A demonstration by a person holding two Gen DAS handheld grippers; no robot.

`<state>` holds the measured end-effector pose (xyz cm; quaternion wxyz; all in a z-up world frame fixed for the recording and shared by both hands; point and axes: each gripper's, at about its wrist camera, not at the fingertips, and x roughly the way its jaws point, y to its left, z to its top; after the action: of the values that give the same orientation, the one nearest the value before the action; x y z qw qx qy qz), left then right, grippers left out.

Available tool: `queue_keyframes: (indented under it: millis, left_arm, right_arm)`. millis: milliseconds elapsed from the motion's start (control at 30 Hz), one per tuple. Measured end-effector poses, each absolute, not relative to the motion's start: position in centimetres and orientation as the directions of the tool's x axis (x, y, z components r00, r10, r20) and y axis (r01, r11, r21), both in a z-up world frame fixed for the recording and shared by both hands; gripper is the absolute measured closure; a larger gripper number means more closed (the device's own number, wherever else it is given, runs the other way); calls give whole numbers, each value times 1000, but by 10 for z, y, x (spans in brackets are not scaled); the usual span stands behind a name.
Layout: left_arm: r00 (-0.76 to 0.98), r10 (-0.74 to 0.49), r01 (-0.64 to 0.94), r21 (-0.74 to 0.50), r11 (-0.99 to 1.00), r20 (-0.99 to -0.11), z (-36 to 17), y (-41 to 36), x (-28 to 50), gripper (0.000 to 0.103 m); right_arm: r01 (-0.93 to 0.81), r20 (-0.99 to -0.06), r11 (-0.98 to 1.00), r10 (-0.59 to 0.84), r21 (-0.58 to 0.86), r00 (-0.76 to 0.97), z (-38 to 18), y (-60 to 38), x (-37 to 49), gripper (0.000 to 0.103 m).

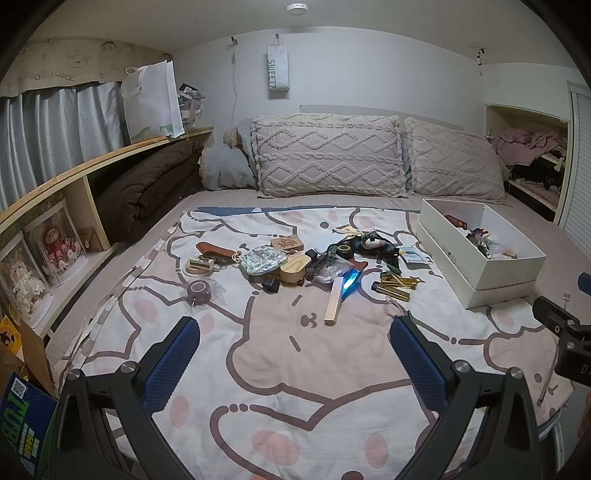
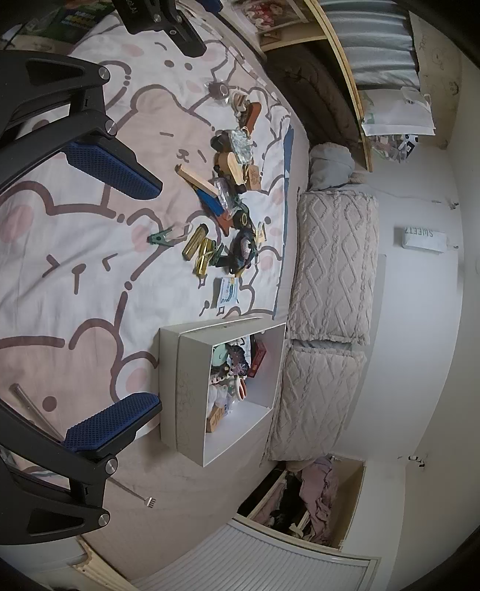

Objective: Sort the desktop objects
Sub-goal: 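Move both tools toward the scattered items on the duvet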

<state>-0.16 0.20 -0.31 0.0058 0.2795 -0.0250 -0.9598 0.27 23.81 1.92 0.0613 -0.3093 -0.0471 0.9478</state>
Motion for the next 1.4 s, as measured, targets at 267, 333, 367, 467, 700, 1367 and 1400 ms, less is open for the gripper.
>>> queue_keyframes:
  millis: [267,333,367,467,700,1367,1400]
  left_arm:
    - [-843,-23,-4,49,-999,-538,-6,4,-1,0]
    - [-842,-24,-3,49,-999,-538,-6,4,-1,0]
    - [-842,-24,-3,49,-999,-539,-5,4,-1,0]
    - [-840,-23,-2,46,-999,-542,-7,5,-1,0]
    - [-834,-18,-3,36,-999,-552,-10,0,-2,0]
    - [-768,-33,23,24,-999,-640,-43,-17,-34,0]
    - [-763,-35,26,24,-999,-646,-46,-19,-37,0]
  right_arm:
    - [-85,-583,-988,144,-128,-799,18,237,2,0]
    - [-84,-584,-988,144,-128,-799,18,237,2,0]
    - [-84,-584,-988,144,-128,-799,17,236,2,0]
    - [-82,-584,-988,143,-129,-799,17,236,2,0]
    - [-80,-591,-989,138,-123,-795,13,234,0,0]
    - [-46,-679,-993,107,-107,-727,-22,226,-35,0]
    - [-45,-684,-993,105,-105,-722,-24,226,-37,0]
